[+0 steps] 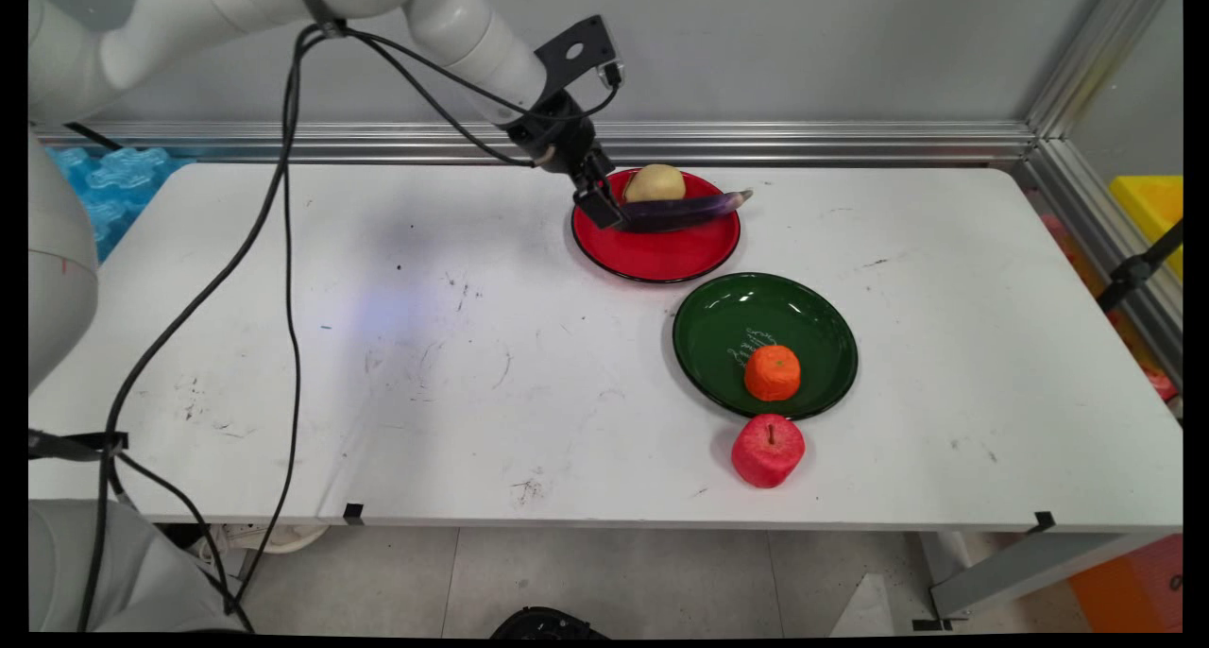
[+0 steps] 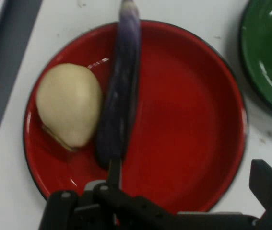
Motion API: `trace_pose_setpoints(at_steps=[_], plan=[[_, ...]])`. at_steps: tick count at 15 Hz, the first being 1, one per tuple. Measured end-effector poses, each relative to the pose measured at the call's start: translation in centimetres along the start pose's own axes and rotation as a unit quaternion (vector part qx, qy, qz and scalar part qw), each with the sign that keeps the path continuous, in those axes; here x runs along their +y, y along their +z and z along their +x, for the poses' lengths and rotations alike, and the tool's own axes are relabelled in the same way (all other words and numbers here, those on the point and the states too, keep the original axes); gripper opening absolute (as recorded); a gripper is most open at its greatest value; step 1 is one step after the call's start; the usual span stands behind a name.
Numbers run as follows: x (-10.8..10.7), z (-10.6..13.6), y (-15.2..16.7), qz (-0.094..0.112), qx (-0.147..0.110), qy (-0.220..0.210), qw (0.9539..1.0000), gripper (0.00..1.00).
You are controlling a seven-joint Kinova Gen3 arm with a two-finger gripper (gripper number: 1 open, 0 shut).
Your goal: Pick up the eggplant from the red plate
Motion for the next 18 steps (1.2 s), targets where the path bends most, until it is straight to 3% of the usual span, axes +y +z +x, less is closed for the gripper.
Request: trace_pose_setpoints(at_steps=[18], plan=[[-5.4, 3.3, 11.9, -0.01, 0.074, 0.06, 0.9954, 1.0]])
